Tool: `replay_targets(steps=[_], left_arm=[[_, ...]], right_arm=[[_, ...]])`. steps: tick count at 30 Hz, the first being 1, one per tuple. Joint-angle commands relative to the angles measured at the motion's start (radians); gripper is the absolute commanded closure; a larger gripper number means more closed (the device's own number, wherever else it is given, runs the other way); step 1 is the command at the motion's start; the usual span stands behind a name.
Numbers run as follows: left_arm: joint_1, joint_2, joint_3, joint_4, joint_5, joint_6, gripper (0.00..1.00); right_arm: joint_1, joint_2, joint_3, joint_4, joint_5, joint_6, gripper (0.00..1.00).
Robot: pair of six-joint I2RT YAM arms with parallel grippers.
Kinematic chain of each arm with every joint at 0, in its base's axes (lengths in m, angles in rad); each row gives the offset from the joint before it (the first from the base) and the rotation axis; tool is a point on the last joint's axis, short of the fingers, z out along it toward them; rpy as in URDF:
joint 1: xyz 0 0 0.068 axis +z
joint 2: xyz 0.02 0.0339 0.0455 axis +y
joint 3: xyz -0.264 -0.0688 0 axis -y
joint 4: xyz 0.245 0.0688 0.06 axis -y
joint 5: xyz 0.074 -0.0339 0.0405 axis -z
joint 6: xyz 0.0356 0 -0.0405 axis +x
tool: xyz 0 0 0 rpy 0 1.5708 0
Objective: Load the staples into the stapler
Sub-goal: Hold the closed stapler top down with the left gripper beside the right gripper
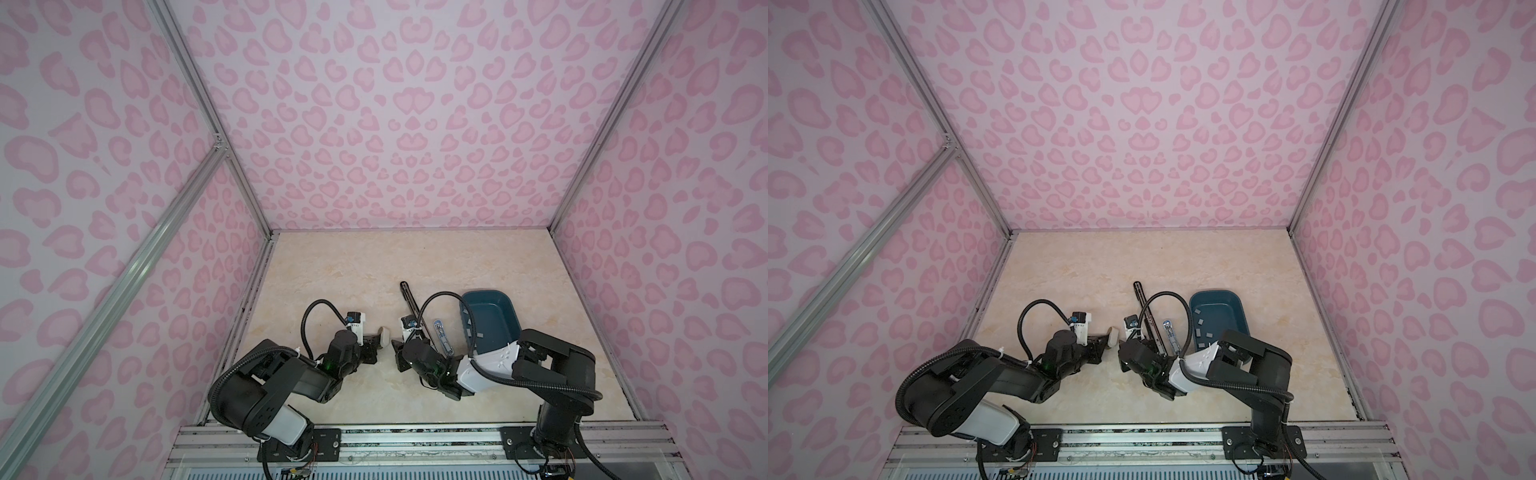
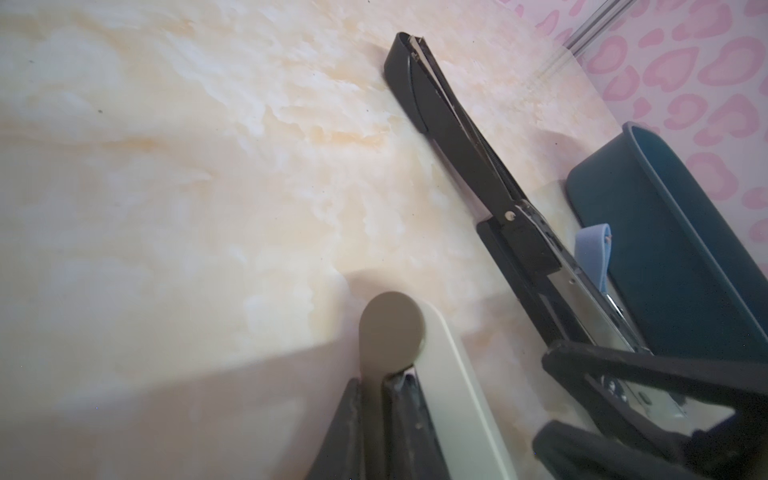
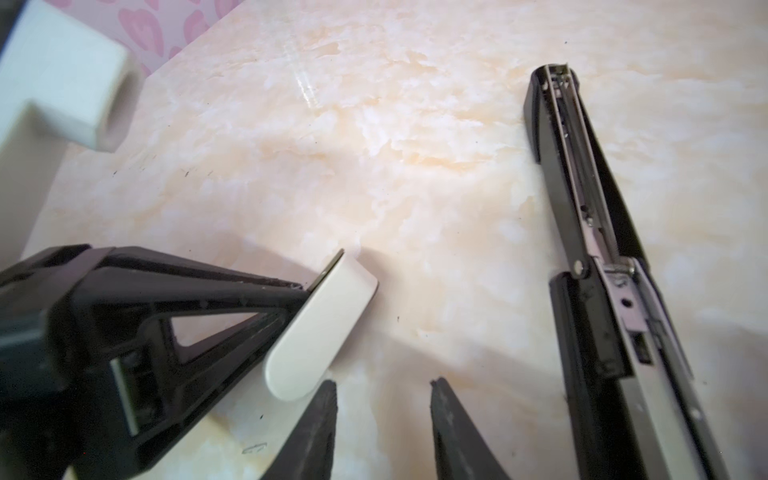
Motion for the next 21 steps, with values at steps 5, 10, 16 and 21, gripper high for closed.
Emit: replay_targets(steps=[5, 10, 16, 21], left_arm=[[0.002, 0.016, -0.005, -0.180, -0.033, 0.005, 0.83], [0.002, 0.002, -0.001, -0.187, -0.035, 0.005, 0.81], [0.002, -0.048, 0.007, -0.223, -0.043, -0.003, 0.80], [0.005, -0.197, 0.000, -0.312, -0.085, -0.014, 0.77]], right_arm=[[-0.022, 0.079, 0.061, -0.031, -0.039, 0.031, 0.63], [-0.033, 0.083, 0.070, -0.036, -0.045, 0.032, 0.63], [-0.034, 0.059, 0.064, -0.071, -0.022, 0.033, 0.65], [-0.029, -0.003, 0.022, -0.071, 0.002, 0.019, 0.64]])
